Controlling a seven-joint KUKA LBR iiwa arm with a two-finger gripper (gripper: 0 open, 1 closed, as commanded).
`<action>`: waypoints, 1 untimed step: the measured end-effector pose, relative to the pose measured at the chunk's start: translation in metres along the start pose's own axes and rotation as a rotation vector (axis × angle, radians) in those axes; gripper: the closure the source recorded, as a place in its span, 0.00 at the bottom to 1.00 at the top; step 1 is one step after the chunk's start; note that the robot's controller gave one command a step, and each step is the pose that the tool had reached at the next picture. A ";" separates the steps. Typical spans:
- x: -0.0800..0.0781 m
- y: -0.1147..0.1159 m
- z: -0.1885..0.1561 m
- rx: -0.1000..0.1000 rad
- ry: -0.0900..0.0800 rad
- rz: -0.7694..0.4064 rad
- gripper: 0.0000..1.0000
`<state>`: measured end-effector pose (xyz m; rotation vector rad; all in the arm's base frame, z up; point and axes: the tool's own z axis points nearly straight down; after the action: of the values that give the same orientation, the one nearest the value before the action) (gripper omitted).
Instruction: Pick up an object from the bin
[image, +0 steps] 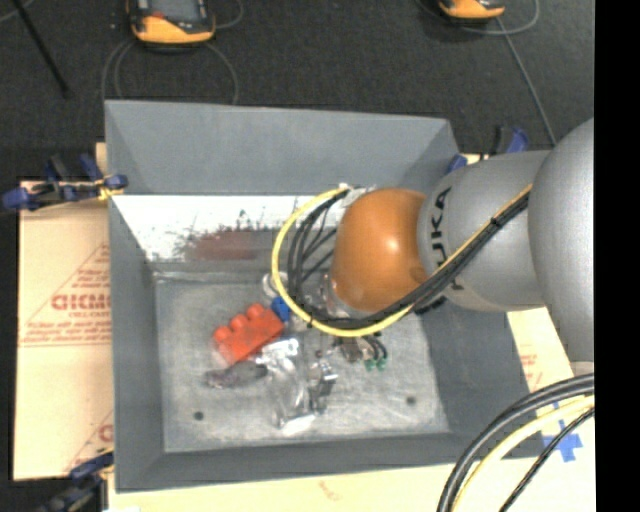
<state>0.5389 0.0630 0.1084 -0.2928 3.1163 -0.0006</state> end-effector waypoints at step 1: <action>-0.032 0.013 0.000 0.000 0.010 0.159 0.00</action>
Offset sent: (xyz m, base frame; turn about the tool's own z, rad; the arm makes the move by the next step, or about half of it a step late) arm 0.0255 0.0195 -0.0053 0.1618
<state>0.5674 0.0815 0.1092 -0.0444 3.1399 -0.0005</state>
